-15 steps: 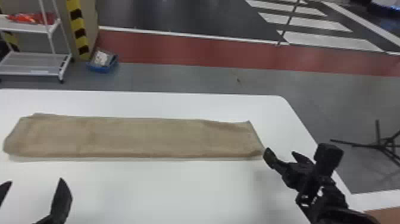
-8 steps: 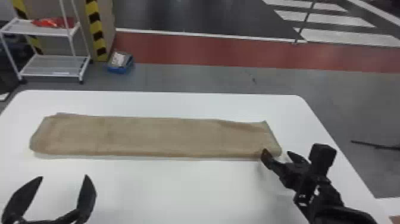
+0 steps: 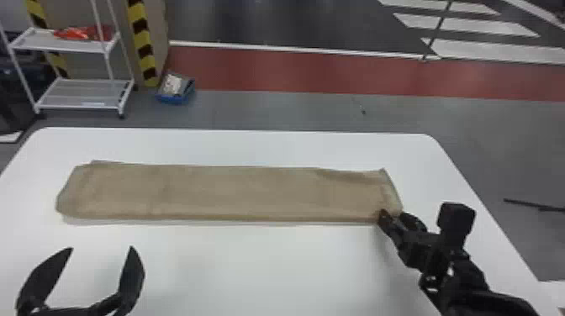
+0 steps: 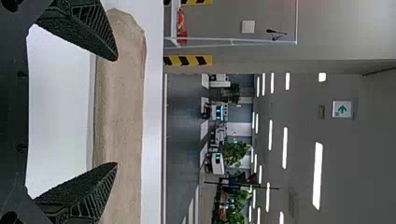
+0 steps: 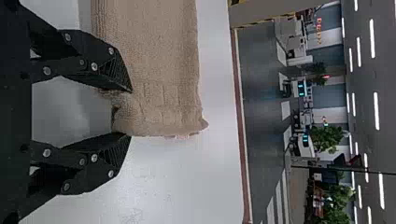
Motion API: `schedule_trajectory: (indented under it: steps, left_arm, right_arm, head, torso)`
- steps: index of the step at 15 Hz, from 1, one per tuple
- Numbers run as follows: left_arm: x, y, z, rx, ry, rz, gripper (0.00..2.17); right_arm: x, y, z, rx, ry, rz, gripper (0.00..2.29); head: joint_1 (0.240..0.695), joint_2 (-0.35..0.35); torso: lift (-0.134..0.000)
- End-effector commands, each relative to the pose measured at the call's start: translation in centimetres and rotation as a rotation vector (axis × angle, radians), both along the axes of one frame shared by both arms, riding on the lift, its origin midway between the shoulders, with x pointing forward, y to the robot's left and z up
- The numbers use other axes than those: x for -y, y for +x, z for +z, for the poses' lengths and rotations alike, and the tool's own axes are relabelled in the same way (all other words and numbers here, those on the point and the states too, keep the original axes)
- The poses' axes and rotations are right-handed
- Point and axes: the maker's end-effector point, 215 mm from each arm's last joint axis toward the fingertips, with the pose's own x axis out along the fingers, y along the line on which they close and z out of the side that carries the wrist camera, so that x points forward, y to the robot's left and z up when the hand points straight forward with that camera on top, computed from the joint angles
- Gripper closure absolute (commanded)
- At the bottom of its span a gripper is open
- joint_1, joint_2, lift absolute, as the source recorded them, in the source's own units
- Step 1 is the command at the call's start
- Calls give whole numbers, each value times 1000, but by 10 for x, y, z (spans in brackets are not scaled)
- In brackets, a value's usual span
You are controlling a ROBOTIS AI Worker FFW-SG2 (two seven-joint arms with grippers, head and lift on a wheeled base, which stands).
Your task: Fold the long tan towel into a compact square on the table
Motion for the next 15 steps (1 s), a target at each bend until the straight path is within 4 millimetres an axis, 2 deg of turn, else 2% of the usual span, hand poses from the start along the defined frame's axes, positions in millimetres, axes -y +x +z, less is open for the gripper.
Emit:
schedule_trajectory:
  steps: [1,2,5,6,8,11,12,14,15]
  left_arm:
    - [-1,1,-2,-2,0,0,76]
    - [-1,2,-2,-1,-2,0,76]
    - [-2,6,-3,-1,-7,2,76]
    - [-4,6,-4,-2,-6,6,76]
    - [-3,8,-6,-4,-11,10,76]
    - [0,11,-9,-7,-13,6,76]
    - [-1,11,-10,-9,-12,7,76]
    - [-1,13,-10,-11,-12,7,76]
    - [-2,13,-11,-14,-12,7,76]
  right_arm:
    - [0,-10,7,5,-11,2,1892]
    - [1,-17,12,11,-21,4,1892]
    - [-4,-56,27,32,-42,23,1892]
    - [1,-69,30,37,-51,17,1892]
    - [33,-79,34,36,-77,-33,1892]
    - [87,-73,39,33,-86,-120,1892]
    - [97,-68,38,25,-79,-142,1889]
    - [100,-58,33,17,-51,-156,1875]
    - [94,-56,34,21,-40,-139,1517]
  head:
    - [695,-143]
    - [695,-143]
    - [695,-147]
    - [695,-146]
    - [695,-148]
    - [695,-205]
    - [695,-224]
    - [695,-259]
    - [695,-276]
  torso:
    - [-113]
    - [-113]
    - [-113]
    - [-113]
    - [-113]
    - [-113]
    - [-113]
    - [-113]
    - [-113]
